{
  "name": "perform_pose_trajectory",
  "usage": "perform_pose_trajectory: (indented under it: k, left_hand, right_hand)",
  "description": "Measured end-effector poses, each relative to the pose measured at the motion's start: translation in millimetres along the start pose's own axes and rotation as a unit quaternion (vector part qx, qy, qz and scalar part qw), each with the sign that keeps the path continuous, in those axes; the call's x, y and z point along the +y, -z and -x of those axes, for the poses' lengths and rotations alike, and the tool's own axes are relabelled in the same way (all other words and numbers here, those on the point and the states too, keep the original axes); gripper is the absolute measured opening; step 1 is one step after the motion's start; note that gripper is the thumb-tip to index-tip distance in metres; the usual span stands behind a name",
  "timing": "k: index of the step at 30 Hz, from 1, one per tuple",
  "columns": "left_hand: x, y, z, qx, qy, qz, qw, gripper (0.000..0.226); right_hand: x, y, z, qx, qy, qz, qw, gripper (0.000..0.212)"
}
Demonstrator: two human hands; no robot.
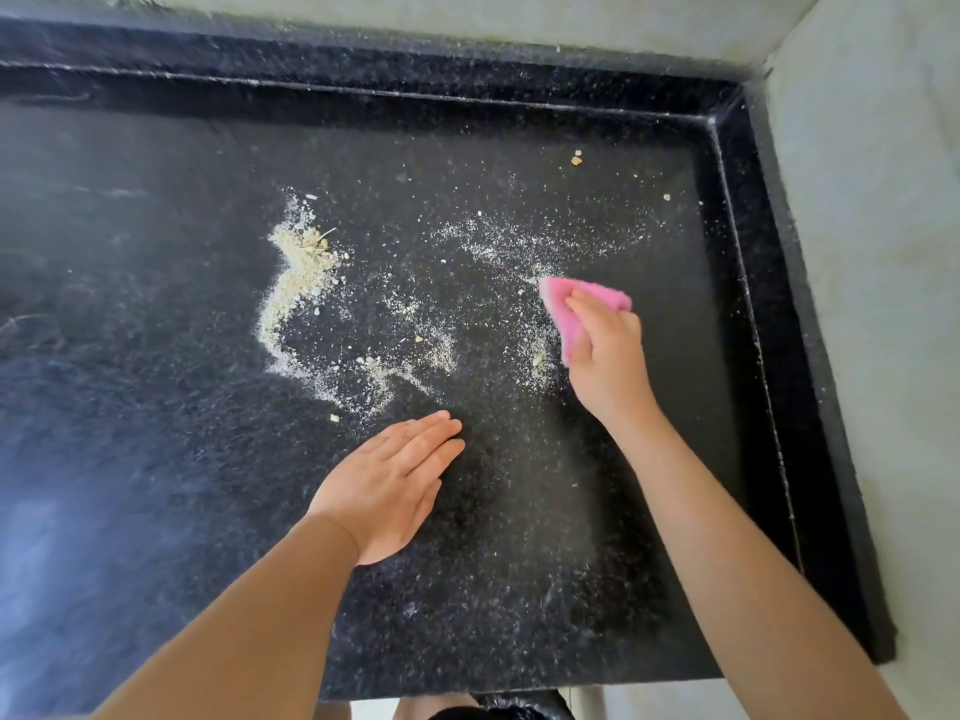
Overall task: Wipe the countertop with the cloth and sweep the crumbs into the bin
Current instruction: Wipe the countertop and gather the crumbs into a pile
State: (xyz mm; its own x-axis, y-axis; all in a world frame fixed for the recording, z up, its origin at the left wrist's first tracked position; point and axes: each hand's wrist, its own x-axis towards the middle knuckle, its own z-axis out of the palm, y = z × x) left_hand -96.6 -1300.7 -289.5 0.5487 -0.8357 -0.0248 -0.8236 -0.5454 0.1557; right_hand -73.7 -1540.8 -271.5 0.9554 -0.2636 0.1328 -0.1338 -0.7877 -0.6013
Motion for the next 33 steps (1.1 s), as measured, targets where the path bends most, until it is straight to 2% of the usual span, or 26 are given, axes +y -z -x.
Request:
perform_pose_trajectory:
  k: [2,4,5,7,10,12,15,16,18,19,21,23,24,29,31,33]
  left_hand:
    - [-0.1,2.4,-0.3,-0.006,-0.002,0.006,1.0,0.07]
    - [-0.9,2.0,0.1,-0.004,-0.001,0.01,1.0,0.069]
    - [-1.2,1.1,0.2,0.002,-0.002,0.01,1.0,0.069]
    - [-0.7,0.1,0.3,0.011,-0.004,0.011,1.0,0.068]
    - [-0.5,-0.4,0.1,0.018,-0.005,0.011,1.0,0.069]
    - [-0.6,-1.0,0.0,0.015,-0.004,0.009,1.0,0.069]
    - [-0.6,-3.1,1.2,0.013,-0.003,0.013,1.0,0.069]
    - [-0.9,-3.5,1.2,0.014,0.0,0.015,1.0,0.069]
    - [-1.3,-2.8,0.9,0.015,-0.002,0.02,1.0,0.069]
    - [-1.2,-1.7,0.4,0.012,-0.002,0.022,1.0,0.069]
    - [-1.0,-0.1,0.5,0.008,0.001,0.023,1.0,0.069]
    - [-1.1,0.1,0.2,0.004,0.004,0.026,1.0,0.068]
    - [-1.0,0.4,0.1,-0.001,0.005,0.029,1.0,0.068]
    - [-0.6,2.7,-0.3,-0.022,0.003,0.026,0.999,0.069]
    - [-0.3,1.5,0.6,-0.021,0.001,0.021,1.0,0.068]
    - [-0.8,-0.2,1.0,-0.015,0.003,0.011,1.0,0.066]
  right_hand:
    - [-5.8,13.6,-7.1,0.03,0.025,-0.039,0.998,0.021]
    - [4.2,28.7,-33.8,0.073,-0.005,-0.043,0.996,0.015]
    - [12.4,36.0,-51.3,0.09,-0.022,-0.03,0.995,0.016]
    - [35.8,44.7,-87.7,0.106,-0.072,0.064,0.99,0.025]
    - [70.2,48.0,-126.1,0.054,-0.154,0.201,0.966,0.029]
    - [83.1,44.9,-136.1,0.002,-0.198,0.222,0.955,0.036]
    - [81.0,38.0,-130.4,-0.024,-0.227,0.204,0.952,0.025]
    - [73.0,36.4,-123.3,-0.028,-0.224,0.191,0.955,0.029]
    - [54.0,31.9,-95.3,-0.029,-0.176,0.17,0.969,0.018]
    - [44.6,27.2,-77.2,-0.028,-0.128,0.164,0.978,0.02]
    - [13.9,19.4,-36.9,-0.056,-0.06,0.102,0.991,0.037]
    - [-11.2,21.1,-11.2,-0.077,0.004,0.029,0.997,0.038]
    - [-18.7,26.5,-8.1,-0.06,0.015,0.006,0.998,0.037]
    - [-3.1,50.9,-68.9,0.057,-0.066,-0.019,0.996,0.023]
    - [23.3,51.8,-110.0,0.098,-0.109,0.033,0.989,0.019]
    - [47.8,48.9,-142.1,0.088,-0.15,0.128,0.976,0.019]
